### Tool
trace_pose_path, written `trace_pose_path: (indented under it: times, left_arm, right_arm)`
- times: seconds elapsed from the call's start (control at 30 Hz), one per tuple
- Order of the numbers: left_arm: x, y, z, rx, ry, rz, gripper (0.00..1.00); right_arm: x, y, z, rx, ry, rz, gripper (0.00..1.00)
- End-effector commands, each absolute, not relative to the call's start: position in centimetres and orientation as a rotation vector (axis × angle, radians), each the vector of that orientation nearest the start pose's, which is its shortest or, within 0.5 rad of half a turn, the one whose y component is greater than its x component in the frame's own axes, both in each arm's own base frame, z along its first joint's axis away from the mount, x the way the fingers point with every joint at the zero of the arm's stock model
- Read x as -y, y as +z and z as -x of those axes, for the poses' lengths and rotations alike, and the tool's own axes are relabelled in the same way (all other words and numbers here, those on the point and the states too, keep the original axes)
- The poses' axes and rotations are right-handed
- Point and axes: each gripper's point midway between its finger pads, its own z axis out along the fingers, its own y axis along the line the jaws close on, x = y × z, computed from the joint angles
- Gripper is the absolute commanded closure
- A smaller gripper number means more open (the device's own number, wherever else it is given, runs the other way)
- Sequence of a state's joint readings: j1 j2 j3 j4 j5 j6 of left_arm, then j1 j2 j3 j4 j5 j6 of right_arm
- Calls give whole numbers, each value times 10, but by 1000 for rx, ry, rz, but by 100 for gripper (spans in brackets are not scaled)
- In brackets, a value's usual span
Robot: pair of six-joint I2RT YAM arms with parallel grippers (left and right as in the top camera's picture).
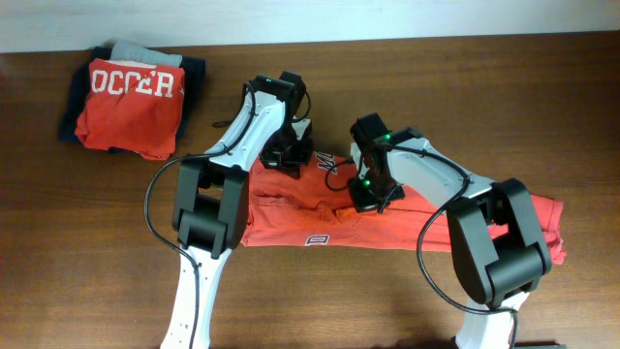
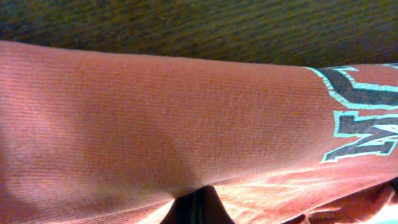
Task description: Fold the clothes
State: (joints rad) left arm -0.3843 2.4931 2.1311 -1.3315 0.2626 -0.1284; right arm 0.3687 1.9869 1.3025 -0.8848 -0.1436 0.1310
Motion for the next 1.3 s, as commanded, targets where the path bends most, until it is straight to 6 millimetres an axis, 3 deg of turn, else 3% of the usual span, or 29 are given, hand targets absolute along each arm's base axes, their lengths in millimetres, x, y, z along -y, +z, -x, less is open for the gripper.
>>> trace_pose_path:
  times: [0.0,0.13,0.27,0.47,0.57,0.77,1.0,1.13,1.27]
  left_arm:
    - [215,4,-405,-3266,-394,-400,99]
    - [215,4,-405,-3266,-394,-400,99]
    - [215,4,-405,-3267,-394,-400,99]
    - [214,4,-406,-3266,-394,-398,99]
    - [214,4,-406,-3266,-394,-398,99]
    - [214,4,-405,-3267,-394,-398,99]
    - [213,4,-405,-3270,-393,-397,98]
    - [213,4,-405,-3270,-393,-397,99]
    - [213,4,-405,-3270,-393,-397,98]
  right_arm:
    - [-145,-7,-309,-3189,215,375,96]
    - [-139,-9,-290,-3263,196,374,96]
    - [-137,10,-268,-3363,227,367,96]
    - [-134,37,-264,-3355,214,368,96]
    - [-123,44,-278,-3278,95,365,96]
    - [-107,35,-306,-3183,-4,293,96]
    - [-89,7,-316,-3146,8,177,96]
    - [-81,-4,-305,-3179,23,143,96]
    - [-74,-6,-280,-3271,-10,143,96]
